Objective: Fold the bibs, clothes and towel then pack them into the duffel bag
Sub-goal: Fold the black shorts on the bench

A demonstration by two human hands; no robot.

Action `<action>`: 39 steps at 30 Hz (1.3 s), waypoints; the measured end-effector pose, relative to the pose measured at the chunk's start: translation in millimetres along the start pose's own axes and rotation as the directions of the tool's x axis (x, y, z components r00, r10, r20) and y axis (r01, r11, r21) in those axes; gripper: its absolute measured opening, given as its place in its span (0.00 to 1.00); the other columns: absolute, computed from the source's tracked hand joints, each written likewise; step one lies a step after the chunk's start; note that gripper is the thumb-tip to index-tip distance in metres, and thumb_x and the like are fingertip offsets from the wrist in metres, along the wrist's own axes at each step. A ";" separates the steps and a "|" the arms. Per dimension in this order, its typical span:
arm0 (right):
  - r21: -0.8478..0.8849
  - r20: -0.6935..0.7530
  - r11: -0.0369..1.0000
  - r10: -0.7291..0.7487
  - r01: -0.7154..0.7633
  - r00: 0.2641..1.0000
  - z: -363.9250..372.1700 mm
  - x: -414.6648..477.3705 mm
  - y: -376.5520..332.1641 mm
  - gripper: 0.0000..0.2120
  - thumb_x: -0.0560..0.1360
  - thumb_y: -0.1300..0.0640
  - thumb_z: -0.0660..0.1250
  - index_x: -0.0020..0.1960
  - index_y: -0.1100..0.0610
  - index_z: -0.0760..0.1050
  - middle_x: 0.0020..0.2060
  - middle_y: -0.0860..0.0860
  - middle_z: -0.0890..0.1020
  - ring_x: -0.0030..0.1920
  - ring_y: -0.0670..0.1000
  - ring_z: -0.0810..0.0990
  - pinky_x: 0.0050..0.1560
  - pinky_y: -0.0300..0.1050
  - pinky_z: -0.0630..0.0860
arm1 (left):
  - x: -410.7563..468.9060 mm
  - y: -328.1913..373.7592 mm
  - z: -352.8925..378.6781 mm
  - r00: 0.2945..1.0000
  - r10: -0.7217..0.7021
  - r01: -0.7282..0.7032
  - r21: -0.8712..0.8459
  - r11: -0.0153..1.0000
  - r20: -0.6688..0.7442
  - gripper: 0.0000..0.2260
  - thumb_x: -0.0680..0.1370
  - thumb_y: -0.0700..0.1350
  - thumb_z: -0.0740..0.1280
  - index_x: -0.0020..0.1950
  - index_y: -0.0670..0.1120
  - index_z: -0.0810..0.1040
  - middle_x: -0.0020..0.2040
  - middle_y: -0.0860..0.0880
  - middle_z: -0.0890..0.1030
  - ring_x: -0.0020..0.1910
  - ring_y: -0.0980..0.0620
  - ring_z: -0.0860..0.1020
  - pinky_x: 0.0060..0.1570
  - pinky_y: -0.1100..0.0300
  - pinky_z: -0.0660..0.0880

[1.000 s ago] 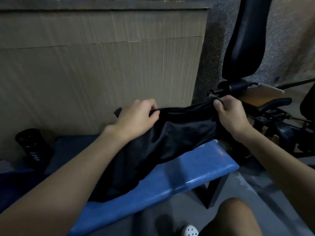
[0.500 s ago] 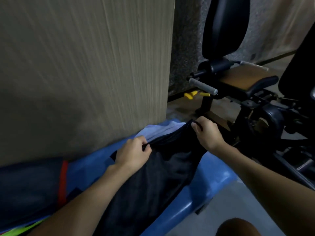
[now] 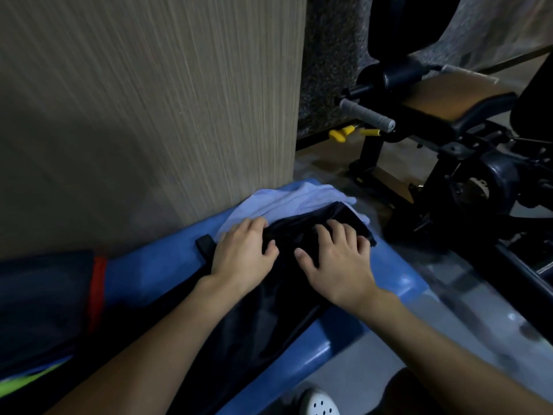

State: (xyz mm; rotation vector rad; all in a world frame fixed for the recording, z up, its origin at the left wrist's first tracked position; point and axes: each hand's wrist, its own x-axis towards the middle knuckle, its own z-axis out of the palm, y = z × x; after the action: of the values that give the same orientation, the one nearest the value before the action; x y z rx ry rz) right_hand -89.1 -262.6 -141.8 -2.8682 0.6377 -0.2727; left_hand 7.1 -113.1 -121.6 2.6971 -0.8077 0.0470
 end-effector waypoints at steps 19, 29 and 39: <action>-0.232 0.317 0.941 -0.166 0.246 0.934 11.4 -37.0 26.1 0.58 0.59 0.31 0.11 0.80 0.57 0.42 0.79 0.55 0.42 0.79 0.53 0.38 0.76 0.60 0.38 | -94.7 8.5 15.9 0.944 0.299 -0.308 0.045 0.950 0.137 0.18 0.81 0.53 0.59 0.70 0.52 0.72 0.67 0.51 0.69 0.67 0.49 0.66 0.65 0.55 0.64; 0.063 0.051 0.888 -0.458 0.455 0.888 -23.5 -68.7 -92.8 0.29 0.76 0.41 0.49 0.68 0.56 0.72 0.65 0.54 0.75 0.69 0.56 0.70 0.69 0.58 0.64 | -167.6 -78.9 -66.1 0.988 0.031 -0.036 -0.030 0.999 -0.154 0.16 0.75 0.50 0.58 0.54 0.49 0.82 0.53 0.53 0.79 0.55 0.49 0.76 0.52 0.49 0.75; 0.274 0.051 0.685 -0.711 0.675 0.701 4.8 -109.9 -204.6 0.18 0.79 0.52 0.62 0.68 0.54 0.72 0.62 0.49 0.77 0.66 0.52 0.71 0.67 0.50 0.63 | -287.9 -183.7 -95.8 0.831 -0.503 0.472 -0.177 0.864 -0.237 0.08 0.78 0.47 0.67 0.56 0.49 0.80 0.56 0.52 0.77 0.56 0.47 0.76 0.57 0.48 0.73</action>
State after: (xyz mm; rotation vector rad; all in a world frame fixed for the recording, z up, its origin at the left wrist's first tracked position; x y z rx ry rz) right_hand -104.3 -32.3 -115.7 -2.7152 -0.5300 -0.2016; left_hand -129.4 214.2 -120.9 2.6224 -0.0208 0.2453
